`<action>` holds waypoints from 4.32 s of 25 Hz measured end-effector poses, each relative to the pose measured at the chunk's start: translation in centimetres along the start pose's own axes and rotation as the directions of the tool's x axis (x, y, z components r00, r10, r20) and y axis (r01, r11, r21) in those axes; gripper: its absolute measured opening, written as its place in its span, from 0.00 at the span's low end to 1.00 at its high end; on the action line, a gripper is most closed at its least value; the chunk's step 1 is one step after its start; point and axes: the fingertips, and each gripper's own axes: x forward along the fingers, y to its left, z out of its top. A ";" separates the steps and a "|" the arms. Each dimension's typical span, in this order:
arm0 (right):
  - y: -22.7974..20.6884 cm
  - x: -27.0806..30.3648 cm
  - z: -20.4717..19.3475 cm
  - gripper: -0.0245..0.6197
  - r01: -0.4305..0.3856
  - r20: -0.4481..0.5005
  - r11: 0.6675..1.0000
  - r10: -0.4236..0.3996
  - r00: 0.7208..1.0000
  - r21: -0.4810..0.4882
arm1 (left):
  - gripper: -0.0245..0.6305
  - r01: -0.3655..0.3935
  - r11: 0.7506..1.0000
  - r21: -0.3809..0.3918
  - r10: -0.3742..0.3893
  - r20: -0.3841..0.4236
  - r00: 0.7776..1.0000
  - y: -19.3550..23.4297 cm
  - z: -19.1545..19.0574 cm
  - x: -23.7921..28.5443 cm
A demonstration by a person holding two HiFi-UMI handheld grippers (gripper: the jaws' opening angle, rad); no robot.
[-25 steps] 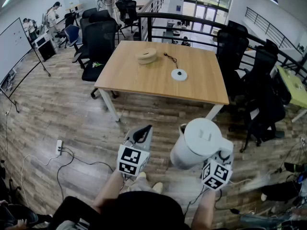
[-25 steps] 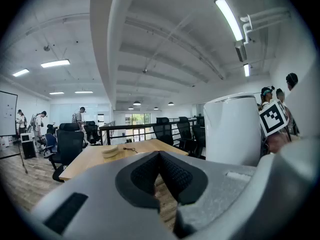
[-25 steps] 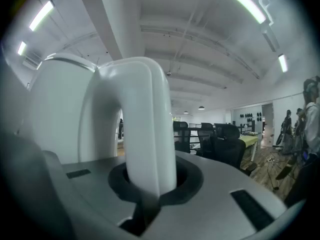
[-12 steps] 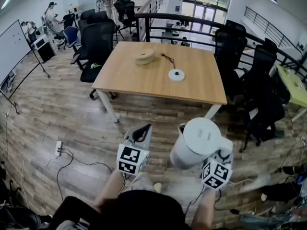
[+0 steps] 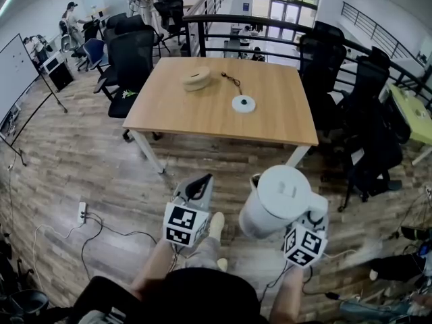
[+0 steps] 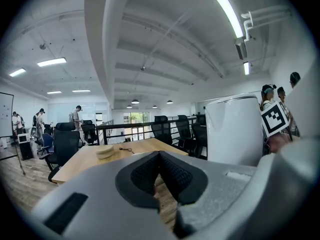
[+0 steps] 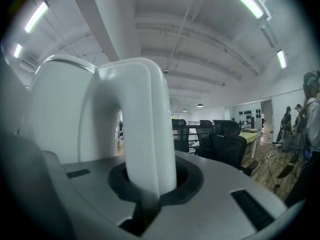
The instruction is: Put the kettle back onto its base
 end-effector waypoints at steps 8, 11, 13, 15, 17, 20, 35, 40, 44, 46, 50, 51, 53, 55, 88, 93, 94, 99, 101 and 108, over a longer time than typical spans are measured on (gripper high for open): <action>-0.5 5.6 0.8 0.07 0.013 0.007 1.000 -0.013 1.000 0.008 | 0.03 0.022 1.000 0.007 -0.022 -0.003 1.000 1.8 1.2 6.2; -0.6 8.1 1.7 0.07 0.022 0.015 1.000 -0.022 1.000 0.002 | 0.03 0.033 0.999 0.005 -0.033 0.002 0.999 2.6 2.1 8.9; -0.8 9.7 2.0 0.07 0.027 0.016 1.000 -0.027 1.000 0.000 | 0.03 0.041 0.999 0.005 -0.041 0.002 0.999 3.2 2.7 10.7; -0.8 11.2 2.2 0.07 0.033 0.011 0.999 -0.033 0.999 -0.002 | 0.03 0.051 0.999 0.008 -0.051 -0.001 0.999 3.8 3.1 12.3; -0.7 12.8 2.6 0.07 0.037 0.007 0.999 -0.037 0.999 0.000 | 0.03 0.058 0.998 0.008 -0.057 -0.004 0.998 4.4 3.4 13.9; -0.4 15.3 3.1 0.07 0.040 0.008 0.999 -0.040 0.999 0.005 | 0.03 0.064 0.998 0.003 -0.064 -0.010 0.998 5.6 3.7 16.4; 1.8 26.7 4.2 0.08 0.044 -0.010 0.999 -0.044 0.999 0.007 | 0.03 0.078 0.997 -0.011 -0.078 -0.035 0.996 11.7 4.8 26.5; 2.6 29.9 4.5 0.08 0.051 -0.016 0.999 -0.051 0.999 0.003 | 0.03 0.083 0.996 -0.015 -0.083 -0.043 0.996 13.7 4.8 29.2; 3.3 32.4 4.9 0.08 0.054 -0.014 0.999 -0.054 0.998 0.004 | 0.03 0.086 0.996 -0.019 -0.087 -0.043 0.995 15.3 4.9 31.3; 3.7 33.5 5.0 0.08 0.057 -0.010 0.998 -0.057 0.998 0.005 | 0.03 0.089 0.996 -0.021 -0.090 -0.043 0.995 15.9 4.8 32.3; 4.1 35.2 5.2 0.08 0.064 -0.008 0.998 -0.063 0.998 0.007 | 0.03 0.092 0.996 -0.018 -0.093 -0.041 0.995 16.9 4.7 33.8; 4.1 35.6 5.3 0.08 0.065 -0.005 0.998 -0.065 0.998 0.009 | 0.03 0.092 0.996 -0.018 -0.093 -0.041 0.995 17.2 4.7 34.1; 4.3 36.4 5.4 0.08 0.064 -0.005 0.998 -0.064 0.998 0.011 | 0.03 0.091 0.996 -0.018 -0.092 -0.039 0.995 17.7 4.9 34.6; 4.6 37.1 5.6 0.08 0.060 -0.005 0.998 -0.060 0.998 0.009 | 0.03 0.090 0.996 -0.019 -0.091 -0.036 0.995 18.2 5.0 35.1; 8.2 60.7 7.7 0.08 -0.264 0.087 0.963 0.267 0.960 -0.051 | 0.03 -0.214 0.970 -0.113 0.205 -0.085 0.975 24.7 3.9 47.3; 10.2 64.6 6.8 0.08 -0.330 0.094 0.943 0.333 0.938 -0.043 | 0.03 -0.270 0.954 -0.129 0.256 -0.113 0.960 26.1 2.6 48.7; 10.7 65.3 6.6 0.08 -0.342 0.095 0.939 0.344 0.934 -0.043 | 0.03 -0.281 0.951 -0.132 0.266 -0.119 0.957 26.4 2.3 48.9; 13.4 69.0 5.5 0.08 -0.392 0.098 0.918 0.395 0.913 -0.049 | 0.03 -0.328 0.933 -0.150 0.307 -0.142 0.941 27.9 0.7 50.2; 14.4 70.6 4.9 0.08 -0.412 0.107 0.909 0.416 0.903 -0.058 | 0.03 -0.347 0.924 -0.160 0.325 -0.152 0.933 28.5 -0.1 50.7; 17.1 74.1 2.7 0.08 -0.469 0.113 0.881 0.473 0.874 -0.062 | 0.03 -0.413 0.893 -0.179 0.379 -0.194 0.905 29.6 -3.1 51.2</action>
